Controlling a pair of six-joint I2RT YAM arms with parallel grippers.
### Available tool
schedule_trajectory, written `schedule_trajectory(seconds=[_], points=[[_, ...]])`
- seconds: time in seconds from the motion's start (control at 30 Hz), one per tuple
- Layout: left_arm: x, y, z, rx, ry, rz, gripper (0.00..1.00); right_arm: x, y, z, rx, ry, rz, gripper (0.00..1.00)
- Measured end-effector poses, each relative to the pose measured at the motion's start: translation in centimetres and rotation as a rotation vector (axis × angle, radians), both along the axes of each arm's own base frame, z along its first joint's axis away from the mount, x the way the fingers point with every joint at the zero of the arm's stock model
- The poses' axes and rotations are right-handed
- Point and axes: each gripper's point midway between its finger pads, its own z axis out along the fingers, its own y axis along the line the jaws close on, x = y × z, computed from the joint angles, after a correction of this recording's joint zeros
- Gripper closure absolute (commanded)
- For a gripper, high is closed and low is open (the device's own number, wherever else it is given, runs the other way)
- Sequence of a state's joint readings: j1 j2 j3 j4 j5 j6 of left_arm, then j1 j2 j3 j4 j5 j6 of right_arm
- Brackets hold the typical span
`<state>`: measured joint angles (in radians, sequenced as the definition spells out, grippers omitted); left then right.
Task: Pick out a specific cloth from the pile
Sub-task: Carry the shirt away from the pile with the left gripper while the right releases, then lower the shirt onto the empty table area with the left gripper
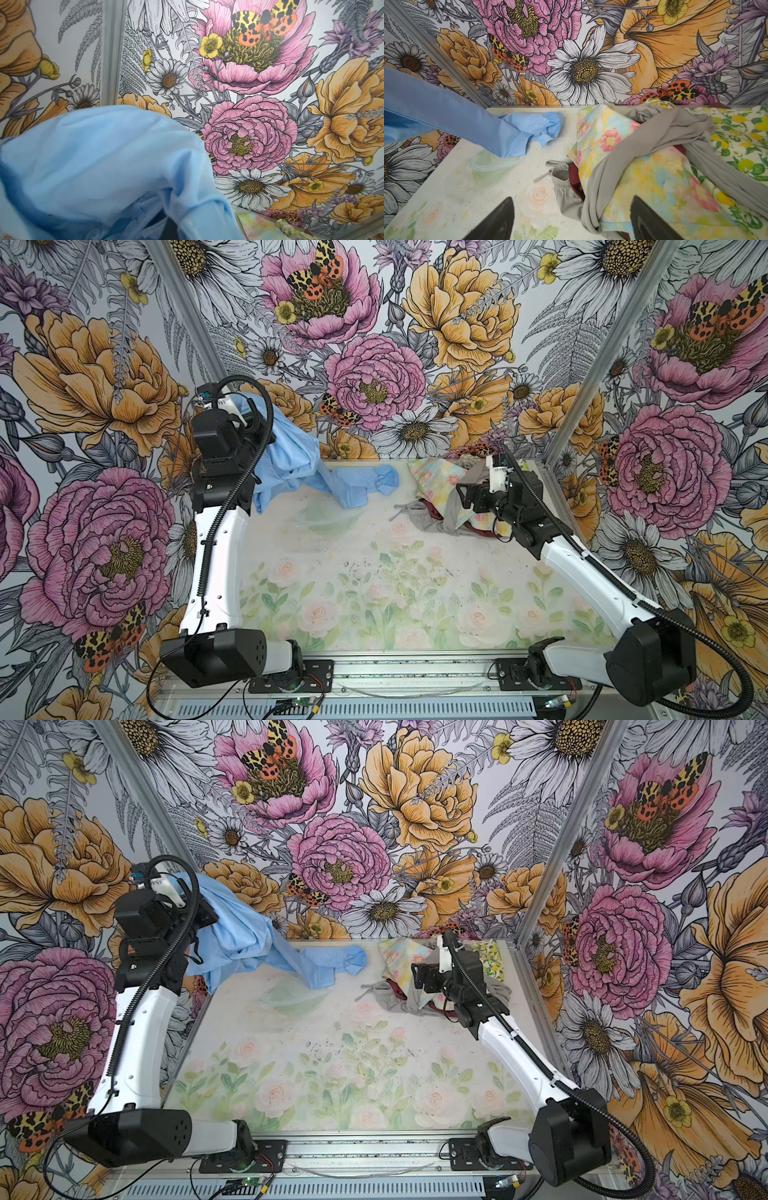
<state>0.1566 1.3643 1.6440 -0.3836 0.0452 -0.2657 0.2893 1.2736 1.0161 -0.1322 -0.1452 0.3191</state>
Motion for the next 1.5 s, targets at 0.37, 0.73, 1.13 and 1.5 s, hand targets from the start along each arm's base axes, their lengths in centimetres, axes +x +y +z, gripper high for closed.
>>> schedule_trajectory(seconds=[0.37,0.73,1.13,1.5], points=[[-1.7,4.6,-1.0,0.071,0.103,0.133,1.0,-0.1,0.2,0.0,-0.007,-0.003,0.006,0.12],[-6.2,6.6,-1.0,0.127,0.171,0.208,1.0,-0.5,2.3,-0.9,-0.017,0.018,0.053,0.12],[-10.8,9.1,-0.3,0.188,0.2,0.359,1.0,-0.5,4.7,-0.3,-0.018,0.012,0.099,0.12],[-1.8,-2.5,-5.4,0.223,0.284,0.024,1.0,-0.4,4.2,-1.1,-0.037,0.022,0.072,0.11]])
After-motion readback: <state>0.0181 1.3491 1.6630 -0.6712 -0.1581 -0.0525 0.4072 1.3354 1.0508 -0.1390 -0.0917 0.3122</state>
